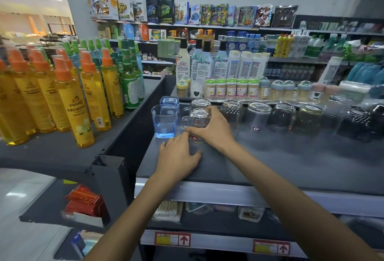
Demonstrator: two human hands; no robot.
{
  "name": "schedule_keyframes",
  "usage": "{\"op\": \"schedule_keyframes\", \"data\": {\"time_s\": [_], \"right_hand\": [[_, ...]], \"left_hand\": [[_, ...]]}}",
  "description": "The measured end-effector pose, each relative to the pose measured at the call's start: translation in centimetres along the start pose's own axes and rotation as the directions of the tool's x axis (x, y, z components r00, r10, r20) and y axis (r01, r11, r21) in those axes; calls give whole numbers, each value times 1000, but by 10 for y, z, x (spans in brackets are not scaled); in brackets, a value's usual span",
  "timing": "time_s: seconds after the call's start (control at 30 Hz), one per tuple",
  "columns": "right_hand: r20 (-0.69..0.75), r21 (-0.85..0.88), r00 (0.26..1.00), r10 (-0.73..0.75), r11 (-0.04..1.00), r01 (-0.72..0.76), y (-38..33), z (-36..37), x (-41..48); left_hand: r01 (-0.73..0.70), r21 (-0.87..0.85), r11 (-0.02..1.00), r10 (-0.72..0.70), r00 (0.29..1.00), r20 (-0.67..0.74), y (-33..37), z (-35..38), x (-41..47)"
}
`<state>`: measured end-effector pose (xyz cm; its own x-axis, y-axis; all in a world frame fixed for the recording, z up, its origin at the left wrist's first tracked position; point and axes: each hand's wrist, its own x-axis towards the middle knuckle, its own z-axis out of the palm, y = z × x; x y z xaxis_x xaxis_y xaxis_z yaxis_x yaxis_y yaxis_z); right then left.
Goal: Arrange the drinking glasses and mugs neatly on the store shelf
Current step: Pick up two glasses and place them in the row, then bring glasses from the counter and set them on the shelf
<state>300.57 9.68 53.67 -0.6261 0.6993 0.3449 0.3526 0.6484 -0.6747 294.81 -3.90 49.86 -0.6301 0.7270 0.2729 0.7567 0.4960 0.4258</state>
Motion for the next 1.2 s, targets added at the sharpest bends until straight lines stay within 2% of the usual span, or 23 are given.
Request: {"op": "schedule_keyframes", "data": {"time_s": [0.4,0.57,0.73,0.87,1.0,1.1,1.2], "right_hand": [[34,86,998,55,995,-58,29,-47,-45],[14,147,1000,-10,989,8,54,-104,-91],[-94,238,996,6,971,17,110,-196,-155],[-230,154,971,62,988,-26,177,-288,-209],[-352,110,923,156,986,-125,251,-382,-267],[-408,65,892,195,981,-185,298,-441,-300],[-473,73,851,229,973,-221,333,-490,-315]], "left_hand": [[-39,-43,998,37,998,-41,4,-5,-10],[-163,-124,979,154,985,-82,35,-12,-27],[-368,-396,841,340,930,-142,146,20,-60],[-477,-574,665,470,865,-174,267,68,-90],[-522,-669,529,571,802,-175,392,121,-118],[-536,-684,494,628,764,-146,470,161,-130],[-535,-656,532,659,748,-76,530,192,-126]]}}
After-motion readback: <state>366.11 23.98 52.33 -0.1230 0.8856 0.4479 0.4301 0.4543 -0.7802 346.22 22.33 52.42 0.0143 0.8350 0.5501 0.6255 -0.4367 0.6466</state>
